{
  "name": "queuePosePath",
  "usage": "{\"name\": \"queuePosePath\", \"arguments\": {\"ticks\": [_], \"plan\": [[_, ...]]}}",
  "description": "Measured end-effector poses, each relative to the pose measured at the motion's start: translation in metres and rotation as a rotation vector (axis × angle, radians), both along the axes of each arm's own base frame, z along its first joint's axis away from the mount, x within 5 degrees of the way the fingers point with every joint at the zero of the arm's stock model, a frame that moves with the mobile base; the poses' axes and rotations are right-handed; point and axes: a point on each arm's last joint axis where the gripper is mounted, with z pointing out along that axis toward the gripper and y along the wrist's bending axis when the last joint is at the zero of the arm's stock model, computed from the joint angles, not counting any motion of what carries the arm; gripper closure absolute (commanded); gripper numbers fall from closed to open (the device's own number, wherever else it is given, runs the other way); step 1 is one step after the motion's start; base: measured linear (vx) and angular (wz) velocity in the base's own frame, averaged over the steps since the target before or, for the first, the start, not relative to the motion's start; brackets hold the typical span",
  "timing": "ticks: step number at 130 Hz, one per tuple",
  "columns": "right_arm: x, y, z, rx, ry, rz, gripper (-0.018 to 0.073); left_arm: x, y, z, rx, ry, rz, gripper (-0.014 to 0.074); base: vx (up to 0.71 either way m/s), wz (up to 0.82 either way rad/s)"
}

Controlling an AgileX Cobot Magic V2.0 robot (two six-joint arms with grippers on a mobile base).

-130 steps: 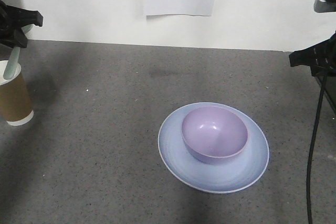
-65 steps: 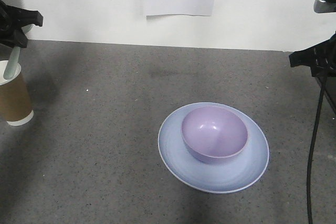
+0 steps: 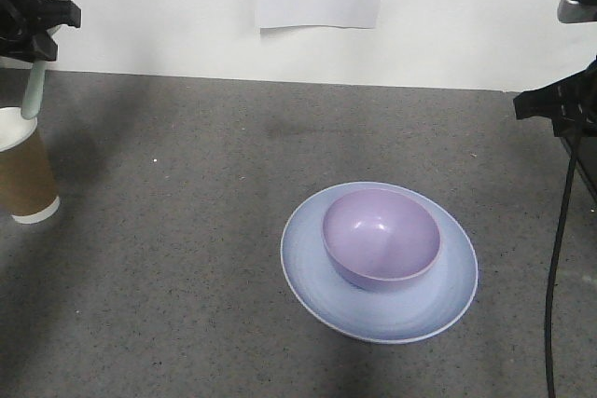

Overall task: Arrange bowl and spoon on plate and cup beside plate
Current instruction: 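Swing the left gripper with the spoon over the lavender bowl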

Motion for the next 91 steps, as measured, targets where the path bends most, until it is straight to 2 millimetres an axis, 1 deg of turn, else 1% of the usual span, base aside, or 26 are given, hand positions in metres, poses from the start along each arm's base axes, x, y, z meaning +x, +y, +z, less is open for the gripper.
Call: {"name": "queuePosePath", "arguments": {"ticks": [7,19,31,32,35,44,45,46,47,53,67,91], "plan": [[0.0,0.0,0.0,0.0,0.0,0.0,0.0565,0.0,-0.006,0.0,-0.001,-0.006,-0.045,0.0603,0.0,0.0],[0.0,0.0,0.0,0.0,0.0,0.0,0.0565,-0.001,-0.028,0.001,0.006,-0.022,-0.177,0.0603,0.0,0.0],[0.0,0.0,0.0,0.0,0.001,0.0,0.0565,-0.005,-0.058,0.002,0.021,-0.037,-0.307,0.0603,0.0,0.0],[0.0,0.0,0.0,0.0,0.001,0.0,0.0565,-0.006,-0.063,0.002,0.026,-0.038,-0.324,0.0603,0.0,0.0],[0.0,0.0,0.0,0.0,0.001,0.0,0.0565,-0.007,-0.068,0.002,0.027,-0.04,-0.342,0.0603,0.0,0.0],[0.0,0.0,0.0,0.0,0.001,0.0,0.0565,-0.013,-0.094,0.002,0.038,-0.046,-0.43,0.0603,0.0,0.0],[0.0,0.0,0.0,0.0,0.001,0.0,0.0565,-0.013,-0.094,0.002,0.039,-0.047,-0.431,0.0603,0.0,0.0],[0.0,0.0,0.0,0.0,0.001,0.0,0.0565,-0.014,-0.099,0.001,0.041,-0.047,-0.446,0.0603,0.0,0.0],[0.0,0.0,0.0,0.0,0.001,0.0,0.0565,-0.014,-0.099,0.001,0.041,-0.046,-0.446,0.0603,0.0,0.0],[0.0,0.0,0.0,0.0,0.001,0.0,0.0565,-0.018,-0.115,0.0,0.043,-0.046,-0.495,0.0603,0.0,0.0],[0.0,0.0,0.0,0.0,0.001,0.0,0.0565,-0.024,-0.15,-0.011,0.043,-0.021,-0.588,0.0603,0.0,0.0],[0.0,0.0,0.0,0.0,0.001,0.0,0.0565,-0.034,-0.205,-0.04,0.058,0.051,-0.727,0.0603,0.0,0.0]]}}
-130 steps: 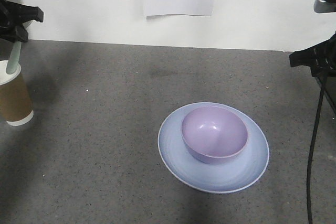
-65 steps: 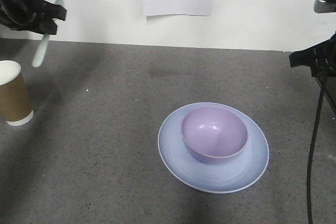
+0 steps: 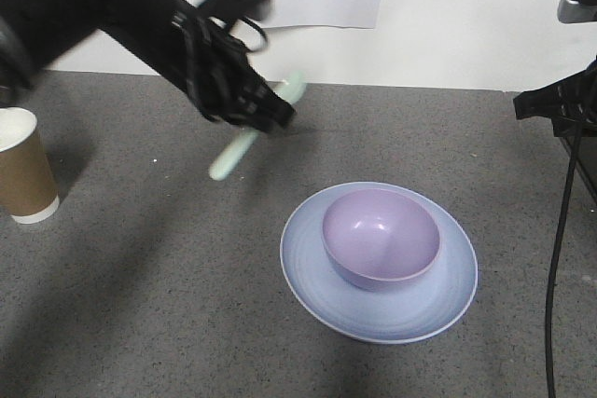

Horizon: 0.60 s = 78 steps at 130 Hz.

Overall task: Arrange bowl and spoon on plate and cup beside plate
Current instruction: 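Swing the left gripper with the spoon over the lavender bowl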

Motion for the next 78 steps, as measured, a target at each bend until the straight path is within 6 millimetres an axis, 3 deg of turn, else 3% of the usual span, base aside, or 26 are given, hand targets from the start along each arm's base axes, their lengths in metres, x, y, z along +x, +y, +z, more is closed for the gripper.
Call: {"name": "queuePosePath", "arguments": {"ticks": [41,78], "plan": [[0.0,0.0,0.0,0.0,0.0,0.0,0.0565,-0.021,-0.064,-0.046,0.139,0.059,-0.169,0.0603,0.0,0.0],[0.0,0.0,0.0,0.0,0.0,0.0,0.0565,-0.034,-0.099,-0.035,0.114,0.012,-0.246,0.0597,0.0,0.0]]}}
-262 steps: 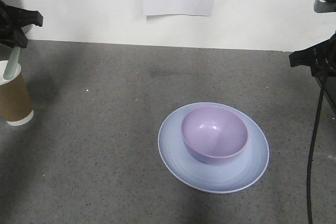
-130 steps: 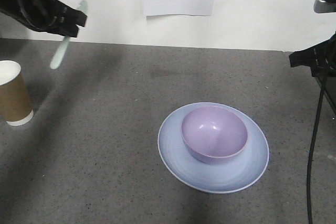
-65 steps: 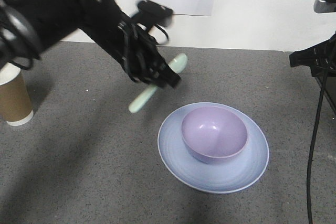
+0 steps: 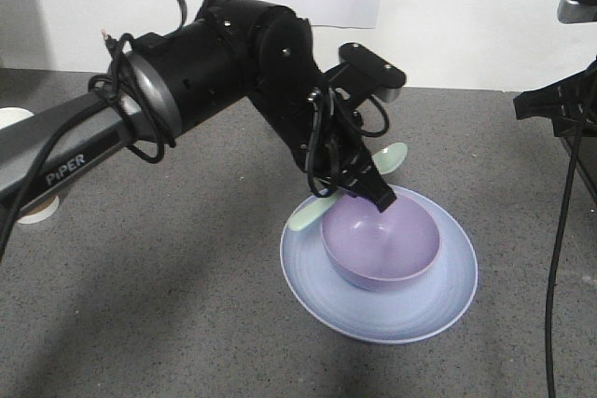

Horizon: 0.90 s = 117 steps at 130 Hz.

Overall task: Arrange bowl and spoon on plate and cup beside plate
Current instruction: 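Swing the left gripper with the spoon over the lavender bowl, then open the left gripper to drop the spoon into the bowl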

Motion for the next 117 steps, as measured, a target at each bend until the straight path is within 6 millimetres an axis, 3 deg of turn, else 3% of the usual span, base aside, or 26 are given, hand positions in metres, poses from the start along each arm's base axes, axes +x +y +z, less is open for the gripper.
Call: {"name": "queuePosePath", "arguments": {"ticks": [52,117], "plan": [[0.0,0.0,0.0,0.0,0.001,0.0,0.0565,-0.006,-0.009,-0.018,0.062,0.077,-0.012,0.057,0.0,0.0],[0.0,0.0,0.0,0.0,0.002,0.0,0.0565,-0.009,-0.012,-0.019,0.064,0.089,-0.006,0.0351,0.0,0.0]]}}
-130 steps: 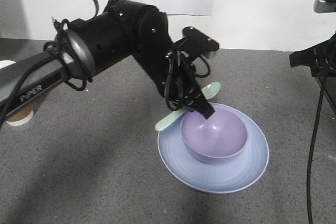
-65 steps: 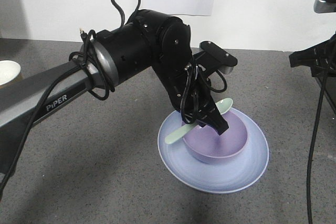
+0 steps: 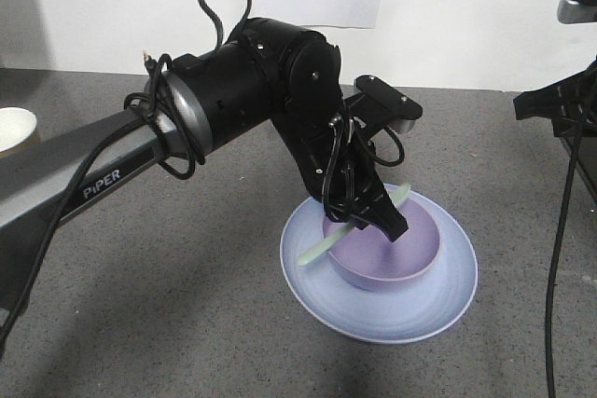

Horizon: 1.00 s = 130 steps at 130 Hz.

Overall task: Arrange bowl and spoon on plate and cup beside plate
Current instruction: 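Open the left gripper to drop the spoon into the bowl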

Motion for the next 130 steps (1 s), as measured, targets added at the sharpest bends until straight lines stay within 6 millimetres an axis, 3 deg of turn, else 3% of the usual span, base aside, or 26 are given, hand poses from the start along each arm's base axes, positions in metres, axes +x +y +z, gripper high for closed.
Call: {"name": "queuePosePath", "arguments": {"ticks": [74,98,130], "plan": [[0.0,0.0,0.0,0.0,0.001,0.0,0.0565,0.002,-0.002,0.002,-0.01,-0.034,0.038,0.0328,0.0,0.0],[0.0,0.0,0.0,0.0,0.001,0.0,0.0565,0.021,0.032,0.022,0.022,-0.12,0.174,0.0328,0.0,0.0],[0.0,0.0,0.0,0.0,0.001,0.0,0.0565,0.051,0.115,0.07,-0.018,-0.215,0.403,0.0328,0.0,0.0]]}}
